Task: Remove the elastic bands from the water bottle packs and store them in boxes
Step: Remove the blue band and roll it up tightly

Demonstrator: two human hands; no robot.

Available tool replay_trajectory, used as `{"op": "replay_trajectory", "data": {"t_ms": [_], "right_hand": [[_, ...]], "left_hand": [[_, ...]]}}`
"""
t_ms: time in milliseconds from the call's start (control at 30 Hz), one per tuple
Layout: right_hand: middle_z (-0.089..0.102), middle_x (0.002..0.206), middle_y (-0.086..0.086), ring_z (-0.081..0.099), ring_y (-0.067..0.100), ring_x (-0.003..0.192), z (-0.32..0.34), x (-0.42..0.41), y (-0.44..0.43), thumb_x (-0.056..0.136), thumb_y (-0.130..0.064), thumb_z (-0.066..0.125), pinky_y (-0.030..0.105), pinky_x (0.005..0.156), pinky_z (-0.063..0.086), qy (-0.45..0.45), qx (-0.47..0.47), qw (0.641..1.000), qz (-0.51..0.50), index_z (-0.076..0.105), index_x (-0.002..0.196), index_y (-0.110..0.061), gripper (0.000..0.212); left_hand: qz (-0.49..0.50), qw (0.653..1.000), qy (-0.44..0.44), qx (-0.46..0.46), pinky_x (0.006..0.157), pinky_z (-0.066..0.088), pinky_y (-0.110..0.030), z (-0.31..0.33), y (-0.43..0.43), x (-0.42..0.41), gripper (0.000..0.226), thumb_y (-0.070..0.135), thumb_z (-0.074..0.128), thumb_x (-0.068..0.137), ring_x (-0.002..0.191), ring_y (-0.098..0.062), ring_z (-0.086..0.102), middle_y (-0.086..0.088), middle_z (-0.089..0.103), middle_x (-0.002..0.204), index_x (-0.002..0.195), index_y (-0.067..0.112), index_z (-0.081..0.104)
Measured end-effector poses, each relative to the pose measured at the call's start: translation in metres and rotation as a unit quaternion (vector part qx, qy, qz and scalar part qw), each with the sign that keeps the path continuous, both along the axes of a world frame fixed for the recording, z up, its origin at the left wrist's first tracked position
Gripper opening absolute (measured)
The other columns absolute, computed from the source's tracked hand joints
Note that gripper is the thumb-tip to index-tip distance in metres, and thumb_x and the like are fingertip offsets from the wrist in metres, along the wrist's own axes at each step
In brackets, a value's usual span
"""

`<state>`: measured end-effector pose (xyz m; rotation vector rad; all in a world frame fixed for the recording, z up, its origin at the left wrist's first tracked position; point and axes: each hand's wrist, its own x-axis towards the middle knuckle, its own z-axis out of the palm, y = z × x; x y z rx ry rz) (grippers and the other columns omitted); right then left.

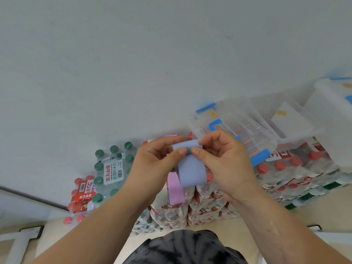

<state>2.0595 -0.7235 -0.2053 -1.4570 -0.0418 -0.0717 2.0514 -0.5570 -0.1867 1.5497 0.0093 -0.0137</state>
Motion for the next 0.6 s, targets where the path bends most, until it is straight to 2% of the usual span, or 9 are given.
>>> {"op": "replay_trajectory", "data": {"t_ms": [100, 200, 300, 367, 533, 600], "right_hand": [[0.075, 0.082, 0.006, 0.07, 0.011, 0.073, 0.0, -0.001, -0.002, 0.084, 0.002, 0.08, 0.024, 0.067, 0.06, -0.023, -0.019, 1.0, -0.006, 0.065, 0.082, -0.016, 0.023], [0.075, 0.081, -0.004, 0.071, 0.008, 0.073, 0.003, -0.005, -0.005, 0.084, -0.014, 0.08, 0.023, 0.063, 0.058, -0.031, -0.006, 0.999, -0.003, 0.068, 0.082, -0.026, 0.017], [0.079, 0.086, -0.001, 0.076, 0.015, 0.079, 0.005, -0.011, -0.007, 0.085, -0.025, 0.081, 0.037, 0.066, 0.064, -0.008, 0.001, 1.0, -0.03, 0.069, 0.086, -0.039, 0.018], [0.079, 0.082, -0.003, 0.076, 0.015, 0.076, 0.003, -0.013, -0.007, 0.085, -0.027, 0.08, 0.042, 0.067, 0.065, -0.017, -0.045, 0.996, -0.073, 0.074, 0.083, -0.033, 0.009], [0.078, 0.078, -0.016, 0.074, 0.007, 0.074, 0.004, -0.022, 0.008, 0.079, -0.04, 0.081, 0.022, 0.066, 0.06, -0.036, -0.086, 0.987, -0.127, 0.079, 0.079, -0.039, 0.001], [0.078, 0.078, -0.013, 0.075, 0.01, 0.075, 0.005, -0.025, 0.016, 0.08, -0.038, 0.082, 0.025, 0.068, 0.062, -0.031, -0.088, 0.987, -0.133, 0.079, 0.077, -0.034, 0.005]], "left_hand": [[-0.012, 0.997, 0.043, -0.06, 0.06, 0.054, -0.021, 0.001, -0.004, 0.0, 0.017, 0.013, 0.074, 0.085, 0.079, -0.014, 0.073, -0.006, 0.078, 0.093, 0.096, 0.024, 0.08], [-0.027, 0.994, 0.061, -0.089, 0.066, 0.059, -0.031, -0.001, -0.005, 0.003, 0.018, 0.016, 0.081, 0.076, 0.084, -0.021, 0.073, -0.01, 0.078, 0.095, 0.093, 0.025, 0.079], [-0.03, 0.995, 0.057, -0.08, 0.063, 0.056, -0.03, -0.006, -0.005, 0.004, 0.02, 0.012, 0.074, 0.076, 0.081, -0.02, 0.071, -0.007, 0.076, 0.092, 0.088, 0.027, 0.078], [-0.041, 0.996, 0.049, -0.068, 0.064, 0.055, -0.029, -0.009, -0.005, 0.005, 0.02, 0.013, 0.073, 0.077, 0.082, -0.019, 0.071, -0.005, 0.075, 0.093, 0.089, 0.029, 0.078], [-0.075, 0.996, 0.001, -0.039, 0.073, 0.057, -0.022, -0.01, -0.001, 0.005, 0.021, 0.023, 0.078, 0.082, 0.093, -0.014, 0.075, 0.002, 0.079, 0.1, 0.099, 0.034, 0.08], [-0.082, 0.996, -0.024, -0.012, 0.075, 0.057, -0.021, -0.008, 0.002, 0.007, 0.019, 0.03, 0.078, 0.082, 0.094, -0.011, 0.074, 0.008, 0.078, 0.1, 0.1, 0.036, 0.079]]}}
